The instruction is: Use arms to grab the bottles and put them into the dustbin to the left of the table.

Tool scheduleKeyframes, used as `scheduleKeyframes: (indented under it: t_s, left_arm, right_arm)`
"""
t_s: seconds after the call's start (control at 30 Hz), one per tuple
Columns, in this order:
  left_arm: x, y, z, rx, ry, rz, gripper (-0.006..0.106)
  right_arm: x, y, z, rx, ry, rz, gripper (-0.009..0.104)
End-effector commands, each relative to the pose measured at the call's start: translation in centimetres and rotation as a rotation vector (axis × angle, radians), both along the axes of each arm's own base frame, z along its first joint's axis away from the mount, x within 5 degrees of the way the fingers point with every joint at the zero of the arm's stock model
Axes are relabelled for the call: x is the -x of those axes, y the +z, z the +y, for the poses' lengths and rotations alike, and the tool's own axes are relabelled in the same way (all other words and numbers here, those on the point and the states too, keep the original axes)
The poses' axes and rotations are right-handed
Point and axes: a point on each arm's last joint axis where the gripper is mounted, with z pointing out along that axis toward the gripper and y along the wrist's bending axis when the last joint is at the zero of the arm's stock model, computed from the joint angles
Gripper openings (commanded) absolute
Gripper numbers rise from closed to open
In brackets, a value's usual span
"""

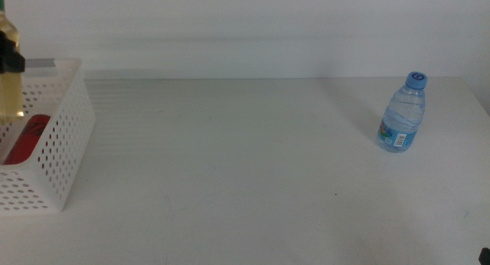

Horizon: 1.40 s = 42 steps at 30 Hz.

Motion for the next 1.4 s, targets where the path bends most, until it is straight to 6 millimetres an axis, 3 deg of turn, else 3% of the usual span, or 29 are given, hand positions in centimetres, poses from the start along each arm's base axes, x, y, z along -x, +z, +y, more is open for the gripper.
scheduleKeyframes:
  t_s: [0.0,0.33,0.77,1.0,1.37]
  left_arm:
    - [-0.1,3.3,0.3,-0.023,0.026,-0.150,-0.005]
    - [-2.5,-1.3,2.1,-0.028,0.082,0.182,-0.005]
    - [-7.6,-3.8,3.4,0.048,0.027,0.374,-0.005]
    - [-7.8,-5.1,3.2,0.083,-0.025,0.472,-0.005]
    - [-7.0,-5.5,2.8,0.092,-0.096,0.565,-0.002]
  right_arm:
    - [0.1,1.0,-0.1,0.009,-0.010,-0.108,0.070]
    - [0.1,1.0,-0.1,0.009,-0.010,-0.108,0.070]
    - [0.1,1.0,-0.1,0.009,-0.010,-0.108,0.070]
    - [0.1,1.0,-0.1,0.009,-0.010,-0.108,0.070]
    - [0.1,1.0,-0.1,0.009,-0.010,-0.108,0.070]
